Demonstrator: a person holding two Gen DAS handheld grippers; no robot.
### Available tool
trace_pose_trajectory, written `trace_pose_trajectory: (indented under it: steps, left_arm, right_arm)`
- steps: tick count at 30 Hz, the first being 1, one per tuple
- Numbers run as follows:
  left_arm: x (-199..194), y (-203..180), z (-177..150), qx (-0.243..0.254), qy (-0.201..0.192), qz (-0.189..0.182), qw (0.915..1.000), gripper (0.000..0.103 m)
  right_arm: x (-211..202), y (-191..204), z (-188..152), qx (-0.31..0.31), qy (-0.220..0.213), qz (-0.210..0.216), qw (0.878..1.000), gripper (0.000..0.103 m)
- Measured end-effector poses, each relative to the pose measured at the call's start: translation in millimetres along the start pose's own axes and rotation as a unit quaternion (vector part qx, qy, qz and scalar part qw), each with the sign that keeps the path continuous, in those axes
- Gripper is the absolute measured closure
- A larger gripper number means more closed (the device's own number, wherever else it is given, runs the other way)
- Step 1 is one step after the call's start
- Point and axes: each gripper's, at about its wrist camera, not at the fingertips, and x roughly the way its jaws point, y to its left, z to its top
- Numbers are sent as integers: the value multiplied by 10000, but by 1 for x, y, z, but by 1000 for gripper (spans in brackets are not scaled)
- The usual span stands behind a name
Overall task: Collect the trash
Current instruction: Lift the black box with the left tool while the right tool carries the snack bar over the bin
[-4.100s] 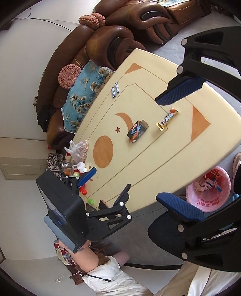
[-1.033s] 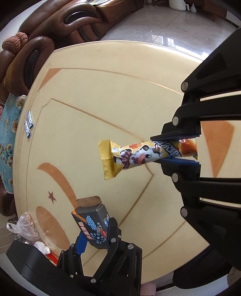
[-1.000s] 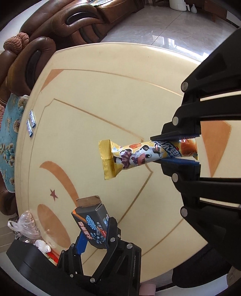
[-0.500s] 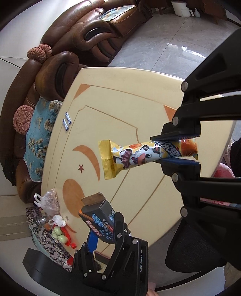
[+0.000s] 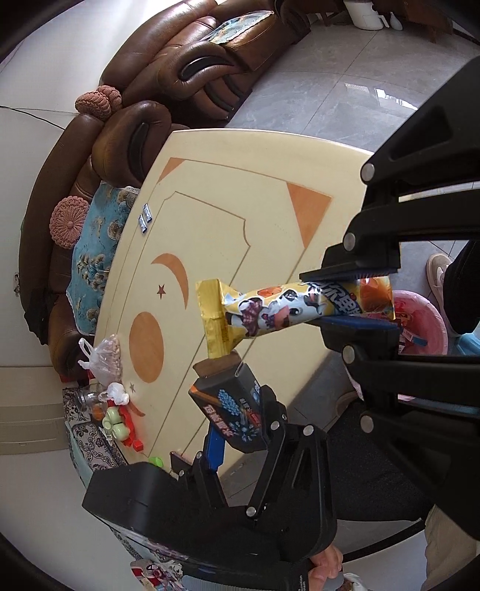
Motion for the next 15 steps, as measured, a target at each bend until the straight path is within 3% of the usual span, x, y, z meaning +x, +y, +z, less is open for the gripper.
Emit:
trace_pose_trajectory:
  steps: [15]
  left_arm:
    - [-12, -31, -45, 181, -78, -100, 9998, 47]
  right_arm:
    - [-8, 29, -57, 16, 129, 80, 9999, 86]
